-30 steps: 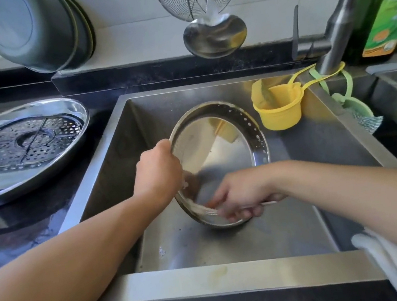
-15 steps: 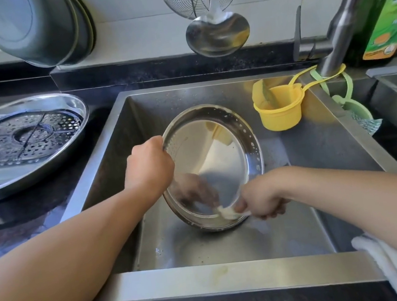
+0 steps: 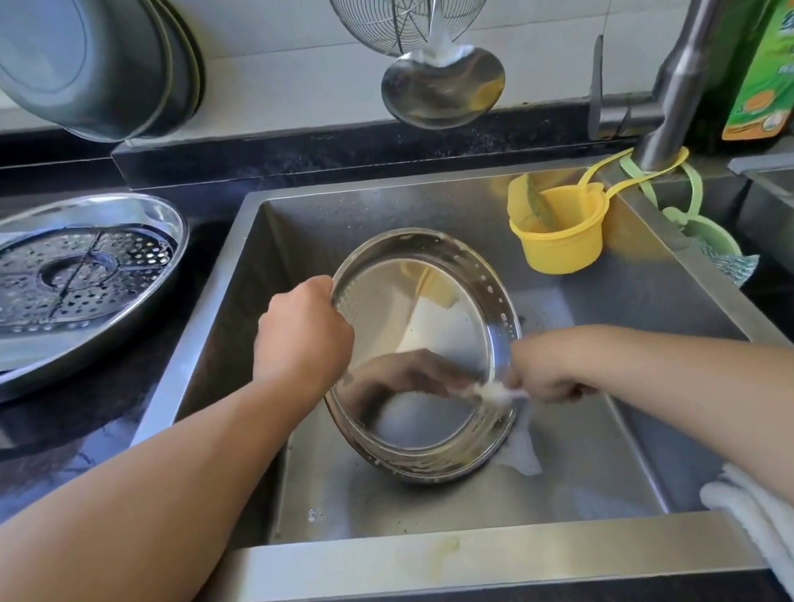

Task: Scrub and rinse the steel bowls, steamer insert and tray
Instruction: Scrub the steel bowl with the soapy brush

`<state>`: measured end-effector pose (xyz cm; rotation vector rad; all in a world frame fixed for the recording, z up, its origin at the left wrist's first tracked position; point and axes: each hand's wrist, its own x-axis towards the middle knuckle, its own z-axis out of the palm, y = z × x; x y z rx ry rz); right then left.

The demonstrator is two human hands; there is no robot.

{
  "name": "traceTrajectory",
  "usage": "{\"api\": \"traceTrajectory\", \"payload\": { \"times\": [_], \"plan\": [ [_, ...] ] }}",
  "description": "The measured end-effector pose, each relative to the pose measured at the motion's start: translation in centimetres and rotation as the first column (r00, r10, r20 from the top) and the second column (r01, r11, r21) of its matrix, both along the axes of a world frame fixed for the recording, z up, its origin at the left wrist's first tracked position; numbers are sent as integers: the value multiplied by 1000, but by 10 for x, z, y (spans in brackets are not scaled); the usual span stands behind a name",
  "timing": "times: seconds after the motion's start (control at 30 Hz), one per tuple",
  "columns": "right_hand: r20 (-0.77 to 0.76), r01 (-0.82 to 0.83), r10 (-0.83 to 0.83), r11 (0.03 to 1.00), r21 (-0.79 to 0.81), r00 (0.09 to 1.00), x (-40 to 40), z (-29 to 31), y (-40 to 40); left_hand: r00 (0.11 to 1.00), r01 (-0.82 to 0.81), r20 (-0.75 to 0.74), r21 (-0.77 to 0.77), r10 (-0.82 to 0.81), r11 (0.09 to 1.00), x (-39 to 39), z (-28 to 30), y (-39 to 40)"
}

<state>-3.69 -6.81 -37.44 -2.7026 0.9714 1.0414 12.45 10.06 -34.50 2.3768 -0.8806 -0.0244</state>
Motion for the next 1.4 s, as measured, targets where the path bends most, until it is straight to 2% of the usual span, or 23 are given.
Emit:
{"api": "traceTrajectory", "payload": {
  "times": [0.07, 0.13, 0.17, 0.23, 0.27, 0.33, 0.4, 0.47, 0.5, 0.57, 0.6, 0.67, 0.73, 0.8, 0.83, 0.9, 1.0, 1.07, 1.13, 1.27, 1.3, 1.33, 1.4],
  "plan": [
    [138, -1, 32, 975, -221, 990, -1, 4, -7, 1000, -1, 5, 1, 1, 1000, 0, 2, 0],
    [207, -17, 81, 955, -296, 975, -1, 10, -7, 1000, 5, 21, 14, -5, 1000, 2, 2, 0],
    [209, -25, 87, 959, -283, 974, -1, 10, -8, 1000, 7, 27, 19, -7, 1000, 3, 2, 0],
    [129, -10, 23, 995, -101, 991, -2, 4, -6, 1000, 3, 31, 21, -3, 1000, 5, 2, -1],
    [58, 39, -43, 997, 72, 997, -2, -2, -3, 999, 1, 36, 18, -1, 1000, 5, 2, -1],
    [-51, 187, -182, 891, 414, 982, -4, -11, 12, 999, 4, 47, 24, -5, 1000, 4, 3, -1],
    [-80, 195, -179, 837, 512, 981, -3, -12, 13, 998, 1, 55, 30, -3, 1000, 6, 3, 0],
    [-62, 121, -106, 925, 361, 992, -2, -5, 7, 999, -2, 49, 31, 0, 1000, 7, 3, 1],
    [-31, 56, -52, 981, 184, 998, -1, -1, 0, 999, 1, 45, 28, -3, 1000, 7, 3, 1],
    [77, -52, 65, 986, -157, 995, 0, 4, -15, 999, 6, 43, 27, -7, 1000, 7, 3, 1],
    [131, -36, 70, 970, -241, 989, 0, 7, -15, 999, 8, 42, 26, -9, 1000, 7, 3, 1],
    [165, -16, 51, 978, -208, 985, 1, 7, -9, 999, 11, 36, 24, -12, 1000, 8, 3, 1],
    [32, 14, -17, 996, 84, 999, 0, -1, 1, 1000, 13, 28, 21, -13, 1000, 8, 2, 1],
    [-45, 162, -158, 901, 403, 986, -3, -7, 10, 1000, 16, 25, 18, -17, 1000, 9, 2, 1],
    [-55, 192, -186, 891, 411, 981, -2, -9, 8, 1000, 15, 17, 23, -15, 1000, 9, 3, 2],
    [22, 175, -186, 953, 249, 982, 2, -7, -3, 1000, 12, -9, 30, -12, 999, 10, 3, 2],
    [264, 216, -192, 974, -65, 945, 3, -2, -19, 998, 12, -54, 23, -11, 1000, 10, 6, 2],
    [436, 294, -207, 945, -142, 876, 4, -2, -28, 998, 7, -70, 16, -6, 1000, 10, 8, 2],
    [480, 364, -254, 919, -151, 840, 5, 0, -30, 998, 6, -67, 14, -5, 1000, 9, 9, 2],
    [350, 411, -336, 897, -165, 874, 3, 11, -33, 997, 25, -67, 10, -24, 1000, 10, 10, 0],
    [242, 397, -356, 906, -147, 903, 3, 12, -33, 997, 32, -66, 8, -31, 999, 10, 10, 0],
    [64, 376, -372, 921, -96, 926, 2, 11, -30, 997, 38, -62, 6, -38, 999, 10, 10, 0],
    [-248, 381, -357, 923, 55, 901, 4, 4, -18, 997, 49, -55, 3, -49, 999, 9, 11, -1]
  ]
}}
